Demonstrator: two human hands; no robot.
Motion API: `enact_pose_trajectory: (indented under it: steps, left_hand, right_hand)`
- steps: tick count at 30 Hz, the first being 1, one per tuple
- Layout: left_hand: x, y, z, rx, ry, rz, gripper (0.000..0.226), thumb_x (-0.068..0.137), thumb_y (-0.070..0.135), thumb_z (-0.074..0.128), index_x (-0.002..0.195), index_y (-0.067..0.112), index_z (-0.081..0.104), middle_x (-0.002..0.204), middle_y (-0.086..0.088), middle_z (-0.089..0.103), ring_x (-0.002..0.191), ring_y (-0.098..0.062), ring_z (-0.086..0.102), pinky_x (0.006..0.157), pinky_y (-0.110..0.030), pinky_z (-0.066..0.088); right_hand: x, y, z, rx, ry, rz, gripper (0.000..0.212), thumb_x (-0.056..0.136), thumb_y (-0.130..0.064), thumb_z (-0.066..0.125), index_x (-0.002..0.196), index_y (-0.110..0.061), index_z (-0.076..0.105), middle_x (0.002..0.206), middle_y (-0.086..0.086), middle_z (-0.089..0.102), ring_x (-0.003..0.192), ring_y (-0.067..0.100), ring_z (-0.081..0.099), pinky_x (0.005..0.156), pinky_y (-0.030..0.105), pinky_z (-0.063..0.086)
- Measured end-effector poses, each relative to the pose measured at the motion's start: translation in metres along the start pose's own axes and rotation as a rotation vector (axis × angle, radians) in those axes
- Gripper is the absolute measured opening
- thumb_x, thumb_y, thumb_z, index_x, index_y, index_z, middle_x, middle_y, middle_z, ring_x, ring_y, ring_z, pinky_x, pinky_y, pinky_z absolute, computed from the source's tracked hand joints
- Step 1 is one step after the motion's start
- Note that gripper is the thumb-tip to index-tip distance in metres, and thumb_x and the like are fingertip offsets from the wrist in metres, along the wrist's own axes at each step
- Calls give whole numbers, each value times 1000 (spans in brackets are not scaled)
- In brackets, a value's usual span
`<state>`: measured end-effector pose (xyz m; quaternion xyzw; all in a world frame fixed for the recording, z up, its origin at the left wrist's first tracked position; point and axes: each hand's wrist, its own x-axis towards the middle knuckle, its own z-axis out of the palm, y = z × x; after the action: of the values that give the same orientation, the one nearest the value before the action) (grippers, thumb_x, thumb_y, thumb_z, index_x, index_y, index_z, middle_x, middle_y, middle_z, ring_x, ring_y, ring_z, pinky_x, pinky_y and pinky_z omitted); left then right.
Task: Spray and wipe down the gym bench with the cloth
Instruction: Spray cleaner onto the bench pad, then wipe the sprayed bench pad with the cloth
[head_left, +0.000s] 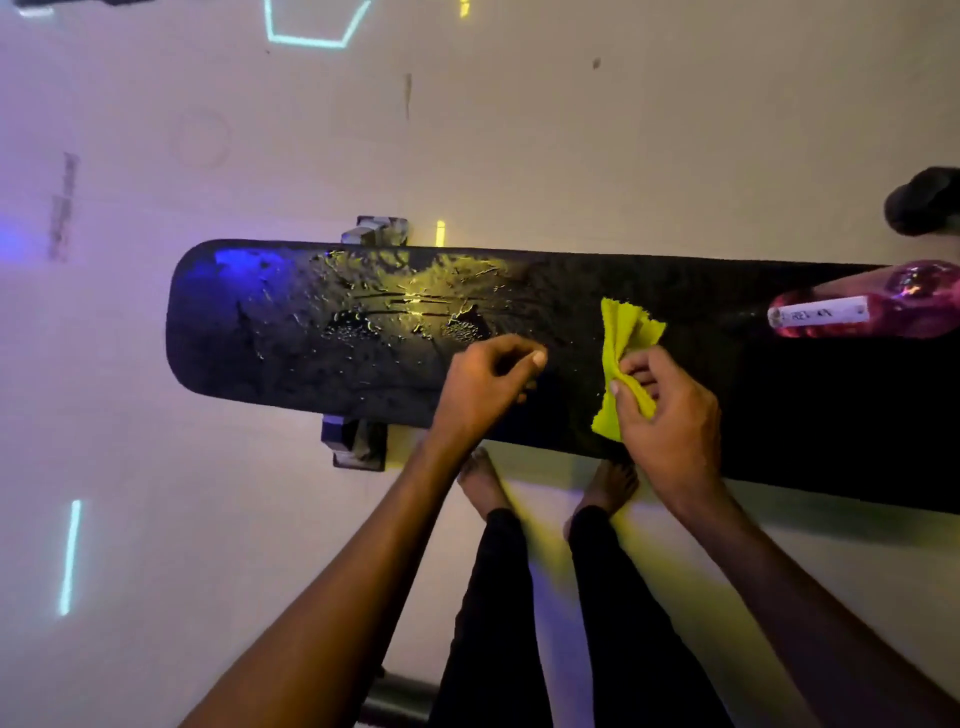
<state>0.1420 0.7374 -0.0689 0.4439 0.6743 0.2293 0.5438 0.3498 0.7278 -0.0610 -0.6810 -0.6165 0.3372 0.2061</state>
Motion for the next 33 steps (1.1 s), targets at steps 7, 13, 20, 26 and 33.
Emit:
enact_pose_trajectory:
  steps: [7, 13, 20, 26, 33]
  left_hand:
    - [-6, 1, -41, -448, 118, -238, 16, 97, 16, 70, 90, 3, 65, 84, -22, 71, 75, -31, 70, 70, -38, 63]
    - [-22, -23, -95, -627, 238, -296, 14, 98, 2, 64, 99, -12, 64, 86, -22, 69, 61, -17, 68, 62, -26, 61]
    - [-48, -48, -154, -869, 554, -206, 2, 95, 1, 67, 95, 1, 69, 82, -13, 76, 72, -23, 75, 69, -27, 64]
    - [-66, -55, -221, -894, 894, -105, 4, 96, 0, 66, 98, -1, 69, 71, -2, 75, 65, -15, 72, 67, -23, 63]
    - [-87, -105, -249, -832, 1144, -168, 4, 96, 4, 68, 98, 1, 70, 71, -3, 74, 70, -19, 74, 69, -26, 63]
  right_hand:
    - [0, -72, 39, 6, -208, -116, 25, 87, -9, 81, 105, -20, 67, 90, -8, 69, 79, 14, 65, 75, 40, 60]
    - [11, -122, 78, 368, -349, 177, 30, 88, -8, 81, 111, -21, 65, 72, 0, 71, 63, 9, 65, 60, 17, 53]
    - [35, -184, 134, 589, -380, 354, 24, 92, 5, 71, 109, -12, 69, 77, 3, 71, 60, 0, 67, 61, 14, 53]
    - [69, -270, 182, 551, -398, 162, 27, 89, 8, 70, 111, -8, 72, 85, 19, 65, 78, 23, 59, 75, 31, 53]
    - [88, -281, 231, 348, -263, -36, 28, 87, -6, 76, 112, -19, 69, 89, 9, 75, 85, 30, 75, 86, 47, 63]
